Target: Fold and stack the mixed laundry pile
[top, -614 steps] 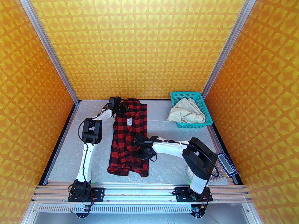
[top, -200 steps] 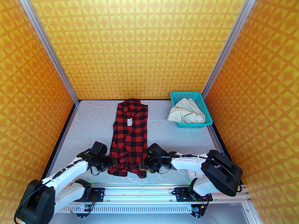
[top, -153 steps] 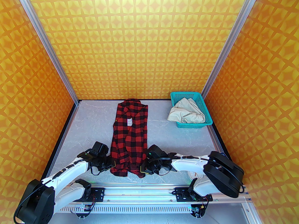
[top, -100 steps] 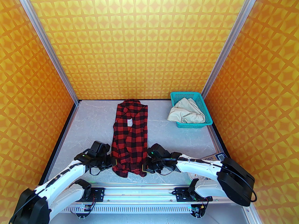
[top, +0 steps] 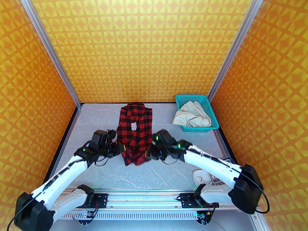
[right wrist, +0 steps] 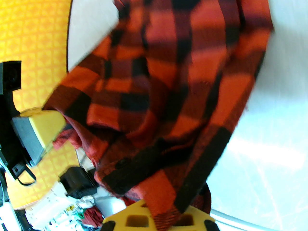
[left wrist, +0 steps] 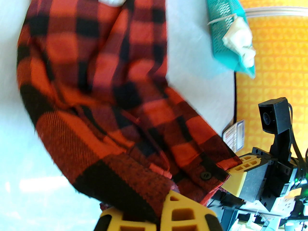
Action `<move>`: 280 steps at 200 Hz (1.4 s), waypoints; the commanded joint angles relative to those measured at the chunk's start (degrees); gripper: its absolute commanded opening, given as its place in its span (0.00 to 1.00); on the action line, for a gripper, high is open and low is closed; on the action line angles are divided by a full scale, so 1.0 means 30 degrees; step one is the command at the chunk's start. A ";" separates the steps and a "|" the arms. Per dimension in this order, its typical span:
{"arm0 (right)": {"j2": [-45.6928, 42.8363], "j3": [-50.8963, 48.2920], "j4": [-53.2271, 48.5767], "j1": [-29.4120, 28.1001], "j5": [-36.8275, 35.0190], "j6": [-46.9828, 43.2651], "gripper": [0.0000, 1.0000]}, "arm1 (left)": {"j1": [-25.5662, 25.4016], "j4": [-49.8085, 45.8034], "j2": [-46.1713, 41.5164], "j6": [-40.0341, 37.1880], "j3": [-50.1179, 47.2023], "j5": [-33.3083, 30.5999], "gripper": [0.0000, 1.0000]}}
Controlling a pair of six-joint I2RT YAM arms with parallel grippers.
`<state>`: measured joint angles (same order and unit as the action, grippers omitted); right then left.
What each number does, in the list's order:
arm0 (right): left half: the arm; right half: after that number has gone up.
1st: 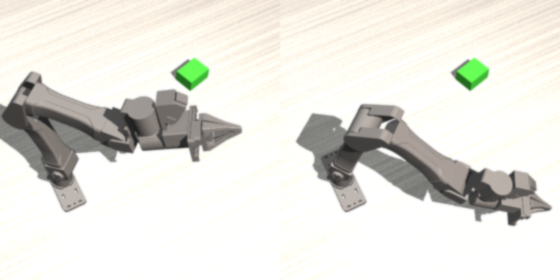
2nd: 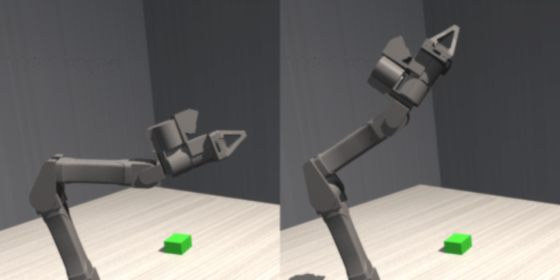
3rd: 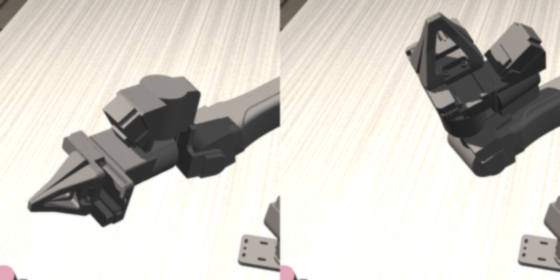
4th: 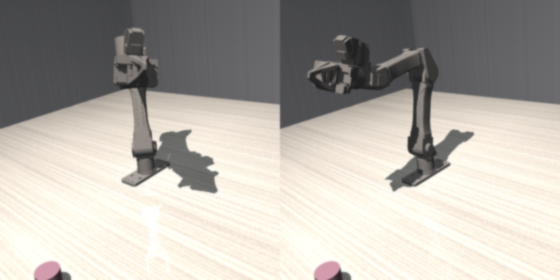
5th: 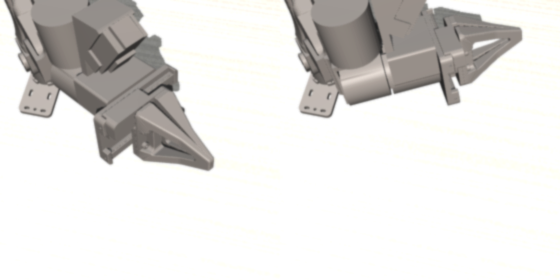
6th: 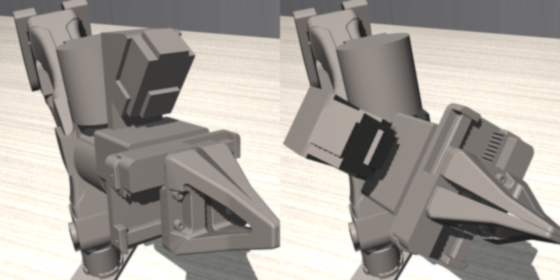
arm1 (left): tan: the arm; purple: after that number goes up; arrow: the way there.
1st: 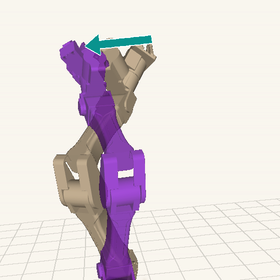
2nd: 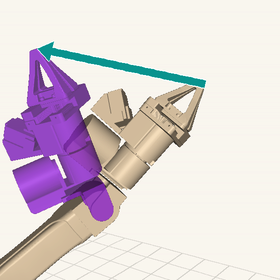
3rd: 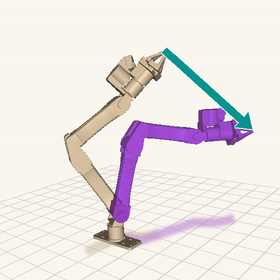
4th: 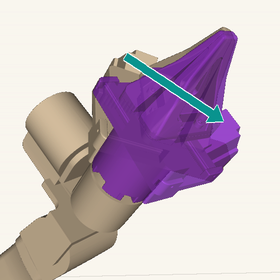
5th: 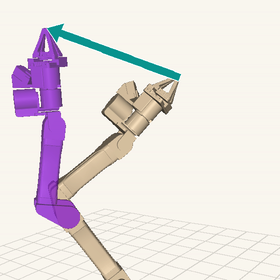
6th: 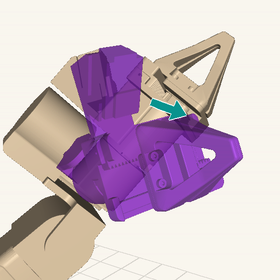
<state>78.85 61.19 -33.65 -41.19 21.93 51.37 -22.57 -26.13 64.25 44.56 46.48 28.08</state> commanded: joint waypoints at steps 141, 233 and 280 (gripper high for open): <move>1.0362 1.1819 -0.0942 0.5765 0.2273 -0.4100 0.00 | 0.4182 0.6774 0.9778 0.0009 0.7536 -0.0628 0.00; 1.5780 1.5797 -0.1741 0.6956 0.3244 -0.4936 0.00 | 0.4723 0.7084 1.4785 0.0024 1.0180 -0.0541 0.00; 1.8968 1.7886 -0.2287 0.7364 0.3287 -0.5559 0.05 | 0.4913 0.7378 1.7434 0.0435 1.1513 -0.0645 0.13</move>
<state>131.28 112.36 -38.85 -20.21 31.09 36.80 -8.51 -5.61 113.21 45.04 78.17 26.96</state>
